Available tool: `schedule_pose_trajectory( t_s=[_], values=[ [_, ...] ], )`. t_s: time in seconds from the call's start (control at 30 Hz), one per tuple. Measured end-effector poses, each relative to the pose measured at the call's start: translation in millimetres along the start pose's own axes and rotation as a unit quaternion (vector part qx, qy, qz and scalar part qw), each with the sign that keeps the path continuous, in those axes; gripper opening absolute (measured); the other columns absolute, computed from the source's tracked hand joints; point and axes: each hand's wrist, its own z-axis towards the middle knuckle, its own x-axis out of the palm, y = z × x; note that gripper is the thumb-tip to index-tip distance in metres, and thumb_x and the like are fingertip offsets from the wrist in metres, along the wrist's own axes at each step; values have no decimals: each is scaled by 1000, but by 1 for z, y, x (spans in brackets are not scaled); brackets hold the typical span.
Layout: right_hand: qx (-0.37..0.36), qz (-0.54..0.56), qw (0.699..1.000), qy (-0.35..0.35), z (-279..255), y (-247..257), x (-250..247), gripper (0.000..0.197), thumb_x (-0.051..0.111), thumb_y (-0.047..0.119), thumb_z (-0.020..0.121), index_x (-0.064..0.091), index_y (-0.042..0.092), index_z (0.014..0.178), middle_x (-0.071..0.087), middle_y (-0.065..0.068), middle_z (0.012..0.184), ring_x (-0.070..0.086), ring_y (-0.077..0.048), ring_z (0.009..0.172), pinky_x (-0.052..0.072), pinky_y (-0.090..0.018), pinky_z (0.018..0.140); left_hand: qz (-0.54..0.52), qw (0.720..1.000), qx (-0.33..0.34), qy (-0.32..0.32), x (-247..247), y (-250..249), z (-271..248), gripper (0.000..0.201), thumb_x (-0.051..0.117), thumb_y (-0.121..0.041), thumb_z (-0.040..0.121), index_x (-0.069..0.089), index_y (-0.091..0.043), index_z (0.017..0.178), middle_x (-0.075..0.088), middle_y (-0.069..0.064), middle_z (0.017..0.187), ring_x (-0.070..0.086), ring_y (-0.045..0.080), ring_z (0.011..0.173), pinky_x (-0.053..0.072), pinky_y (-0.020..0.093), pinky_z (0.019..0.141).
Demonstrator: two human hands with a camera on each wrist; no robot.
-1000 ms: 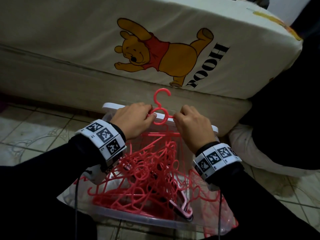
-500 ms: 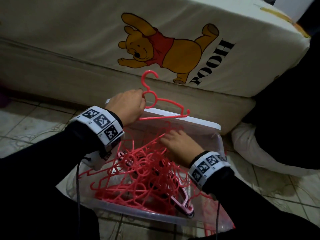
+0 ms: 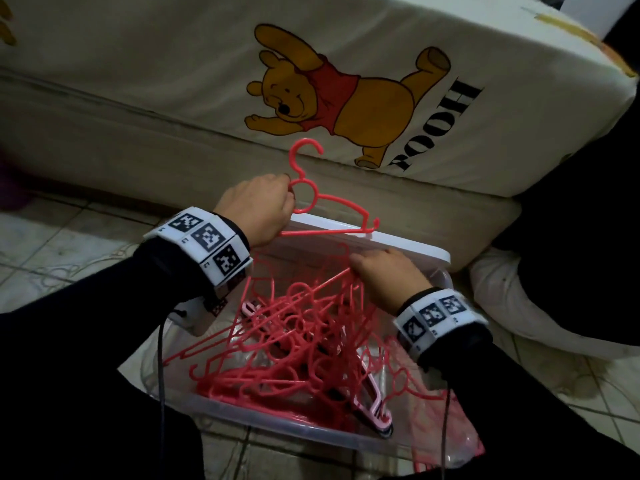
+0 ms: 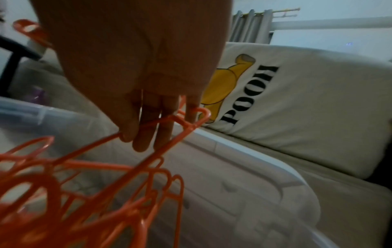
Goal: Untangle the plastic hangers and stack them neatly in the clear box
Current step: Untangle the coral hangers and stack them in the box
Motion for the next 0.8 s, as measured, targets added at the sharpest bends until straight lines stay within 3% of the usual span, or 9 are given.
schedule_pose_trajectory(
  t_s=[0.13, 0.23, 0.33, 0.4, 0.53, 0.67, 0.8],
  values=[
    [37, 154, 986, -51, -10, -19, -25, 17, 52, 10, 86, 60, 14, 99, 66, -10, 100, 60, -30, 95, 38, -30, 72, -42, 999, -14, -3, -5, 7, 2, 21, 33, -31, 99, 45, -15, 91, 58, 14, 103, 54, 34, 90, 37, 38, 71],
    [72, 221, 969, -83, -19, -31, -37, 13, 54, 5, 83, 59, 14, 91, 59, -3, 79, 57, -28, 80, 31, -27, 64, -75, 997, -30, 9, -8, 8, 3, 21, 33, -32, 99, 42, -16, 89, 59, 17, 104, 55, 37, 93, 39, 40, 73],
    [99, 293, 942, -128, -27, -38, -45, 8, 61, 18, 86, 55, 23, 87, 53, 6, 65, 51, -13, 64, 34, -19, 57, -124, 991, -52, 10, -10, 6, 4, 31, 31, -34, 100, 49, -10, 94, 60, 19, 106, 54, 37, 97, 42, 43, 80],
    [100, 327, 929, -144, -31, -39, -49, 4, 59, 30, 90, 60, 29, 93, 47, 11, 58, 46, -3, 57, 32, -12, 54, -164, 984, -67, 10, -11, 3, 5, 40, 29, -35, 101, 56, -6, 103, 61, 18, 110, 54, 36, 103, 42, 46, 89],
    [107, 373, 905, -172, -31, -37, -49, 16, 57, 15, 92, 68, 22, 101, 55, 19, 63, 51, 4, 60, 34, -9, 57, -200, 975, -82, -48, -17, 1, 10, 38, 31, -28, 101, 59, -4, 109, 60, 19, 114, 53, 35, 107, 41, 45, 92],
    [169, 494, 832, -190, -32, -34, -49, 21, 47, 2, 94, 63, 11, 104, 54, 0, 63, 44, -8, 43, 37, -18, 44, -209, 961, -103, -150, -25, 5, 15, 35, 33, -24, 101, 58, 0, 108, 57, 21, 112, 52, 34, 104, 36, 40, 84],
    [214, 609, 738, -195, -35, -29, -54, 42, 39, 0, 93, 61, 33, 109, 39, -4, 62, 42, -15, 44, 38, -25, 47, -220, 956, -119, -151, -26, 6, 15, 35, 32, -23, 102, 56, 1, 110, 56, 21, 112, 51, 34, 103, 35, 38, 81]
  ],
)
